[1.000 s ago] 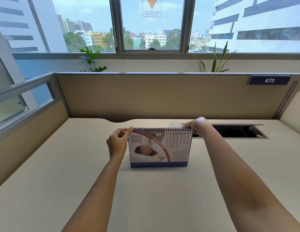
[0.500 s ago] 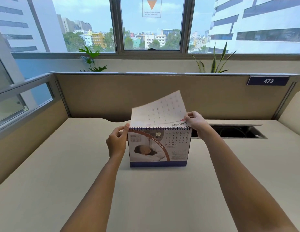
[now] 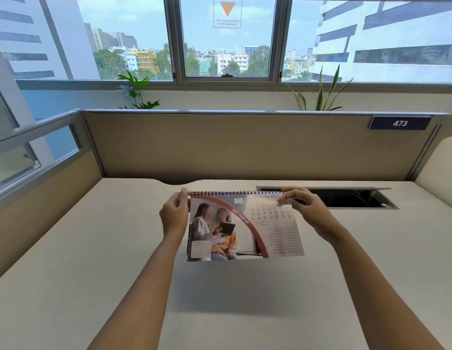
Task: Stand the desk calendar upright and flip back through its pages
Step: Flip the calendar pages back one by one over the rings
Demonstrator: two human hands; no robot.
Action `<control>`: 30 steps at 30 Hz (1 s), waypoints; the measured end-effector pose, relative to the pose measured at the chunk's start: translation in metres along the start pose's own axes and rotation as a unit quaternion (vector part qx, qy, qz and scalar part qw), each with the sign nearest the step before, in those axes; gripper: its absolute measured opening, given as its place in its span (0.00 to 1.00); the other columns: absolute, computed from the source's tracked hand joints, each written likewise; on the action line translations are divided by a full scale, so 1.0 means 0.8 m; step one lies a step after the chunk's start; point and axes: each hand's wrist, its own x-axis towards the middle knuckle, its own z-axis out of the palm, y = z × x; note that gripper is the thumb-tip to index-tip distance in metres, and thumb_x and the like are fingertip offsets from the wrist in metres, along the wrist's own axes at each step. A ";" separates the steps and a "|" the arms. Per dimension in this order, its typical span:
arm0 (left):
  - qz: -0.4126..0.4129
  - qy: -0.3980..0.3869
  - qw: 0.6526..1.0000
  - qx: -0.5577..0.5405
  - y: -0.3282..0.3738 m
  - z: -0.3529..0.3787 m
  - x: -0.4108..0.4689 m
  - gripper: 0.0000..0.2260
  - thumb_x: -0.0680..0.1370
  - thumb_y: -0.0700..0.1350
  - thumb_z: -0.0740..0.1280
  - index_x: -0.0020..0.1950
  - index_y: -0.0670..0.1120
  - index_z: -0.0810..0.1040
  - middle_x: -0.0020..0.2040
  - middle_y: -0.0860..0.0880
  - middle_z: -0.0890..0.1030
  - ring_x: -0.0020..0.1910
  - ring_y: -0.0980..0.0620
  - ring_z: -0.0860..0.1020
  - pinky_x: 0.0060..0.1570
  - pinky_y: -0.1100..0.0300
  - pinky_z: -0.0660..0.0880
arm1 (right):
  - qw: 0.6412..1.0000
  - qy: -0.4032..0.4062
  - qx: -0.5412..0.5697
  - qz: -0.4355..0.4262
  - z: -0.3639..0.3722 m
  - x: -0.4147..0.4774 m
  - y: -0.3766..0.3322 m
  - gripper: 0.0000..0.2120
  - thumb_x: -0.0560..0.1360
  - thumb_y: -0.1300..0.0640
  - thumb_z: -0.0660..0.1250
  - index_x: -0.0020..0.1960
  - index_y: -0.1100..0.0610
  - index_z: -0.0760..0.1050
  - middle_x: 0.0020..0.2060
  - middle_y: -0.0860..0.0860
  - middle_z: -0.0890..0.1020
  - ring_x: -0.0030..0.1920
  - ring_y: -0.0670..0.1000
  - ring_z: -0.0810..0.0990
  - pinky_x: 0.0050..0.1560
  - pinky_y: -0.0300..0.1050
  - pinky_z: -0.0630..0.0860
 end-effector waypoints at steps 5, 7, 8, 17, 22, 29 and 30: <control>0.017 -0.009 1.000 -0.001 -0.005 0.000 -0.001 0.14 0.77 0.53 0.62 0.49 0.43 0.79 0.44 0.45 0.83 0.43 0.48 0.81 0.38 0.61 0.77 | 0.997 0.077 0.032 -0.002 0.017 -0.004 0.020 0.14 0.78 0.66 0.60 0.45 0.51 0.81 0.59 0.53 0.76 0.57 0.52 0.78 0.59 0.45 0.76; 0.025 -0.014 1.000 -0.002 -0.004 0.001 -0.001 0.14 0.76 0.53 0.65 0.51 0.44 0.80 0.47 0.44 0.84 0.46 0.47 0.81 0.46 0.55 0.80 | 0.996 0.091 0.019 -0.009 0.020 -0.004 0.023 0.11 0.75 0.64 0.66 0.47 0.48 0.79 0.59 0.53 0.77 0.55 0.49 0.79 0.55 0.43 0.77; 0.033 -0.016 0.999 0.005 -0.004 0.001 -0.002 0.14 0.75 0.52 0.66 0.52 0.44 0.80 0.49 0.43 0.84 0.46 0.48 0.80 0.45 0.57 0.79 | 0.996 0.092 0.013 -0.011 0.020 -0.004 0.024 0.11 0.74 0.64 0.68 0.48 0.48 0.78 0.58 0.52 0.77 0.55 0.47 0.79 0.53 0.40 0.77; 0.049 -0.005 0.998 0.030 -0.003 0.007 -0.007 0.15 0.73 0.47 0.70 0.56 0.41 0.77 0.53 0.41 0.83 0.48 0.48 0.79 0.37 0.67 0.72 | 0.991 0.113 -0.060 -0.027 0.026 0.005 0.030 0.17 0.71 0.67 0.71 0.55 0.53 0.71 0.60 0.51 0.69 0.55 0.51 0.77 0.43 0.34 0.78; 0.050 -0.004 0.998 0.031 -0.004 0.009 -0.006 0.15 0.73 0.46 0.70 0.57 0.41 0.77 0.53 0.41 0.82 0.51 0.45 0.80 0.39 0.66 0.73 | 0.986 0.104 -0.131 -0.024 0.025 0.010 0.029 0.23 0.71 0.66 0.72 0.60 0.52 0.68 0.60 0.50 0.68 0.53 0.49 0.75 0.39 0.29 0.75; 0.050 -0.002 0.998 0.024 -0.005 0.007 -0.006 0.15 0.74 0.50 0.68 0.56 0.42 0.78 0.52 0.42 0.83 0.47 0.52 0.77 0.36 0.70 0.72 | 0.978 0.010 -0.152 0.140 0.006 0.033 -0.005 0.29 0.74 0.34 0.56 0.51 0.59 0.78 0.49 0.54 0.83 0.51 0.53 0.81 0.59 0.51 0.76; 0.045 -0.001 0.999 0.021 -0.004 0.007 -0.006 0.15 0.75 0.51 0.67 0.55 0.42 0.78 0.52 0.42 0.83 0.46 0.52 0.76 0.35 0.71 0.71 | 0.971 0.002 -0.166 0.172 0.006 0.039 -0.013 0.35 0.74 0.32 0.51 0.51 0.62 0.80 0.49 0.57 0.84 0.51 0.55 0.81 0.62 0.53 0.74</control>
